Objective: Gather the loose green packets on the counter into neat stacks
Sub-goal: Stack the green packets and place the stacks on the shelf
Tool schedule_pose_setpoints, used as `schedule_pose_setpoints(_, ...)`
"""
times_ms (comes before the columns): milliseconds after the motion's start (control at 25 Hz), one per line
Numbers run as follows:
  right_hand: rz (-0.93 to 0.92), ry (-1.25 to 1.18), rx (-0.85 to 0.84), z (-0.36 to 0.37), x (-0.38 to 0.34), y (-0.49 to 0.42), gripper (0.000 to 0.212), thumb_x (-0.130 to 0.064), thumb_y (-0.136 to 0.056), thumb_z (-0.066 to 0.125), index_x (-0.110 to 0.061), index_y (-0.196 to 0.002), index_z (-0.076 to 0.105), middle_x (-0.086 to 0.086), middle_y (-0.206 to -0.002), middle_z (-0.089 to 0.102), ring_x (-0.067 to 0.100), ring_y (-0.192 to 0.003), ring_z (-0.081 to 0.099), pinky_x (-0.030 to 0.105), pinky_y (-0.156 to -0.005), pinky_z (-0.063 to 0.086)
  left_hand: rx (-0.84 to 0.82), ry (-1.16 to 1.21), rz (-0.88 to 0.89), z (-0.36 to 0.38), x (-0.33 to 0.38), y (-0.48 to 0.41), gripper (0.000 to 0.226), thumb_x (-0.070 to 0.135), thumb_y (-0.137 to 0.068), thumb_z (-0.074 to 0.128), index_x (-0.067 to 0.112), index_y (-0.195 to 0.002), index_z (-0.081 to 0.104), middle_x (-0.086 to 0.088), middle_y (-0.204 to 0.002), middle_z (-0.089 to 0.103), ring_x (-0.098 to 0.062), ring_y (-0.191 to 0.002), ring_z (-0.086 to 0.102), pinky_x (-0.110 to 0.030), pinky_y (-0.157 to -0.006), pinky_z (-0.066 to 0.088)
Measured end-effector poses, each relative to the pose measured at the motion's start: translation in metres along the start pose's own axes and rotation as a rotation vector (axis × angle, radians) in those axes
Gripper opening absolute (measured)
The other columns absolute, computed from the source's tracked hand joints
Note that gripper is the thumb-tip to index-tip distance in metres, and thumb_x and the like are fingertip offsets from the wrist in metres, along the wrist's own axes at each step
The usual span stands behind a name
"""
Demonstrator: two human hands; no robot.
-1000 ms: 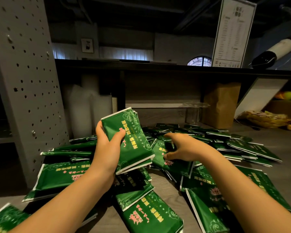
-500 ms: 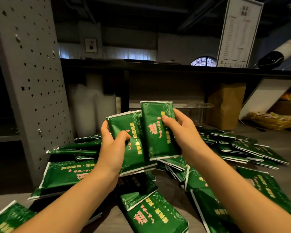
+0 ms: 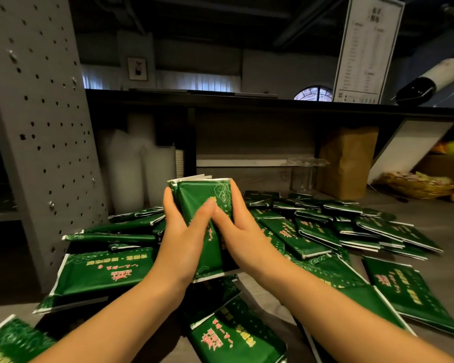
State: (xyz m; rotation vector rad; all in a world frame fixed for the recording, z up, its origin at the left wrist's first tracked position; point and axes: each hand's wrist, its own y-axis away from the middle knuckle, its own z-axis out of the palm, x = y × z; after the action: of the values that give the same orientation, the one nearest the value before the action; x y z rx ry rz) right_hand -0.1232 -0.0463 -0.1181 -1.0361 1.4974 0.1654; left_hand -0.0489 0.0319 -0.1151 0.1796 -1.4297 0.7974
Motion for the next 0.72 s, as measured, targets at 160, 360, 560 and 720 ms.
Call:
schedule_pose_setpoints(160, 0.115, -0.025, -0.133, -0.032, -0.018, -0.004, 0.048, -0.035, -0.101, 0.035, -0.036, -0.147, 0.022, -0.016, -0.143, 0.040, 0.000, -0.124, 0.046, 0.025, -0.103, 0.040, 0.031, -0.086, 0.043, -0.001, -0.001, -0.001, 0.080, 0.021, -0.089, 0.060, 0.037, -0.147, 0.008, 0.004, -0.124, 0.058, -0.010, -0.100, 0.064, -0.023, -0.072, 0.055)
schedule_pose_setpoints(360, 0.102, 0.840, -0.004, -0.086, 0.004, -0.024, 0.040, -0.030, -0.100, 0.038, -0.022, -0.139, 0.043, 0.003, -0.136, 0.054, 0.022, -0.123, 0.050, 0.045, -0.104, 0.041, 0.034, -0.069, -0.007, -0.003, 0.003, -0.001, 0.075, 0.023, -0.089, 0.060, 0.043, -0.144, 0.011, 0.004, -0.123, 0.056, -0.015, -0.098, 0.065, -0.027, -0.068, 0.058)
schedule_pose_setpoints(560, 0.460, 1.055, -0.157, -0.124, 0.028, -0.026, 0.056, -0.036, -0.098, 0.044, -0.017, -0.147, 0.027, 0.011, -0.147, 0.040, 0.028, -0.131, 0.042, 0.040, -0.107, 0.037, 0.026, -0.108, 0.007, -0.005, 0.001, -0.004, 0.075, 0.023, -0.087, 0.063, 0.046, -0.141, 0.017, 0.003, -0.126, 0.056, -0.020, -0.104, 0.063, -0.045, -0.088, 0.053)
schedule_pose_setpoints(720, 0.572, 1.022, -0.248, -0.129, 0.031, -0.022, 0.073, -0.045, -0.093, 0.052, -0.020, -0.151, 0.015, 0.006, -0.154, 0.028, 0.026, -0.138, 0.034, 0.037, -0.110, 0.032, 0.027, -0.122, 0.007, -0.006, -0.001, -0.005, 0.077, 0.019, -0.087, 0.064, 0.048, -0.139, 0.016, 0.004, -0.124, 0.057, -0.022, -0.106, 0.062, -0.049, -0.091, 0.051)
